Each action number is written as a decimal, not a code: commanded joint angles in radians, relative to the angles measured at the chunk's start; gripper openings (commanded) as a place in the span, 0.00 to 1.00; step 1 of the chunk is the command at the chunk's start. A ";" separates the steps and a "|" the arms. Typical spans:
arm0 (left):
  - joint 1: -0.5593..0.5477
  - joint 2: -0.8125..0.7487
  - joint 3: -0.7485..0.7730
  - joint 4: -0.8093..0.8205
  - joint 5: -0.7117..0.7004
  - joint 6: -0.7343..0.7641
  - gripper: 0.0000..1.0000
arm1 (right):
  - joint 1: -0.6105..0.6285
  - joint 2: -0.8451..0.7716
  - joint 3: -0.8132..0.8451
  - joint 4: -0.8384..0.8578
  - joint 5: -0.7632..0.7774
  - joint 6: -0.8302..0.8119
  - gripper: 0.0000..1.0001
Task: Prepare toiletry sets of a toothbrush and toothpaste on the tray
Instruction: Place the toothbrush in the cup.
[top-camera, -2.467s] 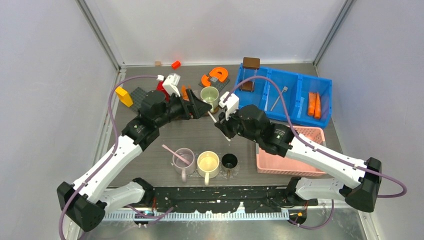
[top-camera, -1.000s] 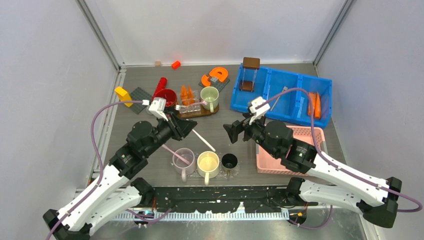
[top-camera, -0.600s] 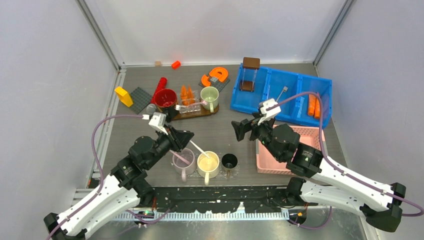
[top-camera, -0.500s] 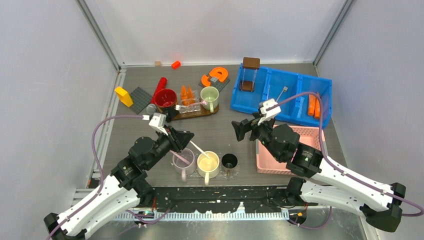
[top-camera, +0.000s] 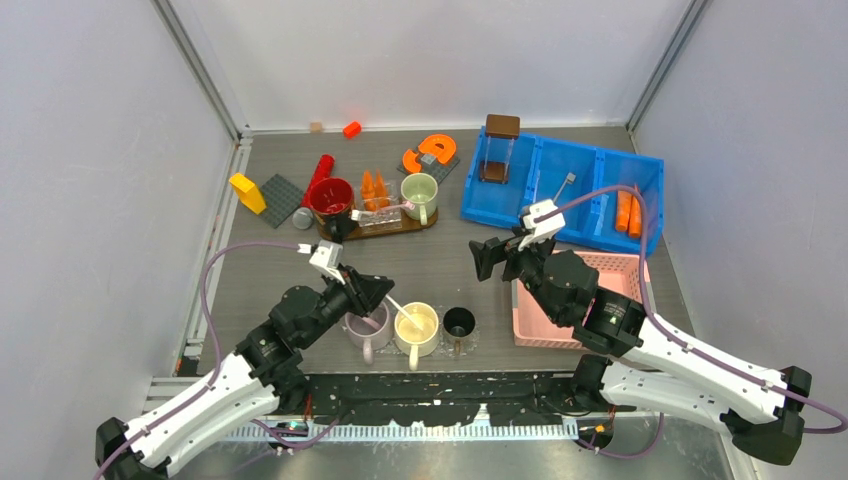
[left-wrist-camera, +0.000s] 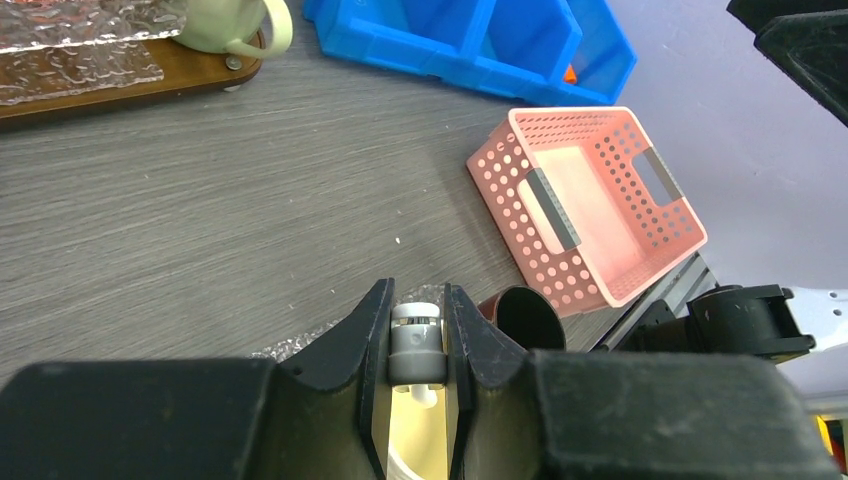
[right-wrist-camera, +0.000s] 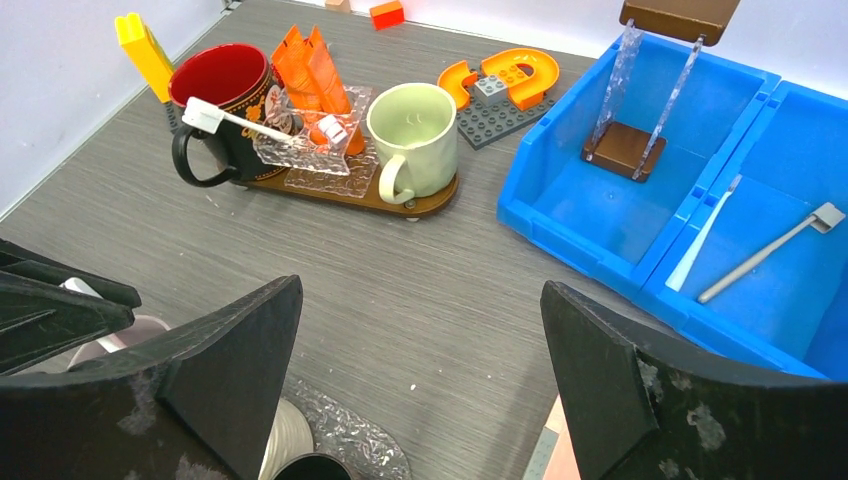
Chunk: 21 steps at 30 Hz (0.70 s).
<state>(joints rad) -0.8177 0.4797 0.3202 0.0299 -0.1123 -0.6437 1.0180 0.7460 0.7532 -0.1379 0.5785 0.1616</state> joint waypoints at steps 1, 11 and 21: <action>-0.009 0.001 -0.011 0.109 -0.002 0.007 0.21 | 0.004 -0.005 -0.001 0.023 0.036 0.008 0.96; -0.011 -0.058 0.035 0.009 -0.072 0.016 0.85 | 0.003 0.009 0.021 -0.014 0.096 0.003 0.98; -0.010 -0.033 0.251 -0.271 -0.192 0.119 0.89 | -0.092 0.096 0.091 -0.101 0.166 0.036 0.98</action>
<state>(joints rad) -0.8238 0.4271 0.4610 -0.1226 -0.2184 -0.5892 0.9840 0.8158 0.7765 -0.2173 0.7017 0.1627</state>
